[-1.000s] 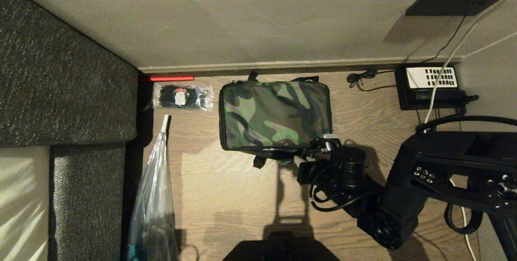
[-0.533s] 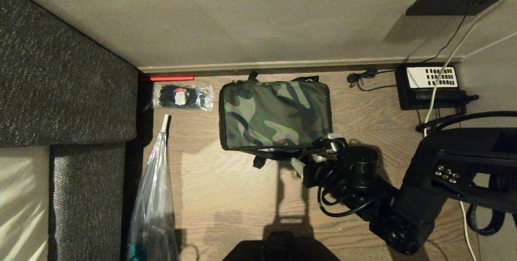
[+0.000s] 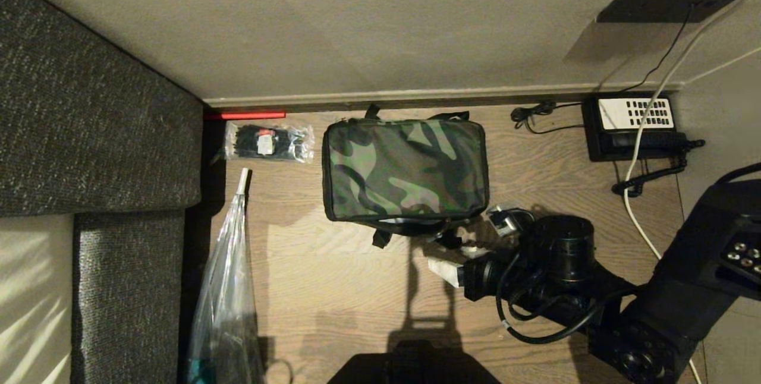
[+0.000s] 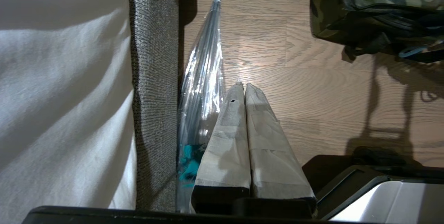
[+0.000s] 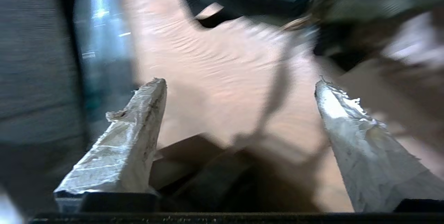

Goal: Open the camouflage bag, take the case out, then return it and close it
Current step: Open the top of the storage box

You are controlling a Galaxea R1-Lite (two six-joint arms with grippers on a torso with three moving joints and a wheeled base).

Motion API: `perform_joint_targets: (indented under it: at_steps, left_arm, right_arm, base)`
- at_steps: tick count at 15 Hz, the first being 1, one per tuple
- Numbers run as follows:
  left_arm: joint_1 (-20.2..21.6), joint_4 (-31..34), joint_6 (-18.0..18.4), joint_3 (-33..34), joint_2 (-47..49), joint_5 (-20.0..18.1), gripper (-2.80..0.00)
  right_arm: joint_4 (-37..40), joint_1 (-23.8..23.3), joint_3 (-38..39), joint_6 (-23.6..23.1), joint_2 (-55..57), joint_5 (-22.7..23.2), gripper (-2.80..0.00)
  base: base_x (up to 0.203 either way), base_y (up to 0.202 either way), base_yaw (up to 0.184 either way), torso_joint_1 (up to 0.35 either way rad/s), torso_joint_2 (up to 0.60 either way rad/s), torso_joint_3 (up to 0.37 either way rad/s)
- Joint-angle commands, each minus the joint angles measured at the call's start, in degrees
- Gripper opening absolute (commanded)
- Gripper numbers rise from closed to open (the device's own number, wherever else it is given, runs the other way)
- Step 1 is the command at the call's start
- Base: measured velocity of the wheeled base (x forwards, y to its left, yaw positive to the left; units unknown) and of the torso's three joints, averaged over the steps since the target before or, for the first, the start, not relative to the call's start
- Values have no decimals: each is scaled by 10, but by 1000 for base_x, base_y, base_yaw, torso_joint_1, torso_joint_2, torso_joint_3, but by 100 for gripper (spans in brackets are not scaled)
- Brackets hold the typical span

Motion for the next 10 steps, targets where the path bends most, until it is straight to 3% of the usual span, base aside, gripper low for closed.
perform_joint_targets:
  at_steps: [1,8,10]
  left_arm:
    - [0,0,0,2,0,0,-280]
    - [0,0,0,2,-1,0,-280]
    - [0,0,0,2,-1,0,-280]
  right_arm:
    - [0,5,-27,22,21,5,0]
    - [-7,10,-96,32,105,-4,0]
    - [-14,7,-120,30,126,-31,0]
  base:
    - [0,0,0,0,0,0]
    - [0,0,0,0,0,0]
    - [0,0,0,0,0,0]
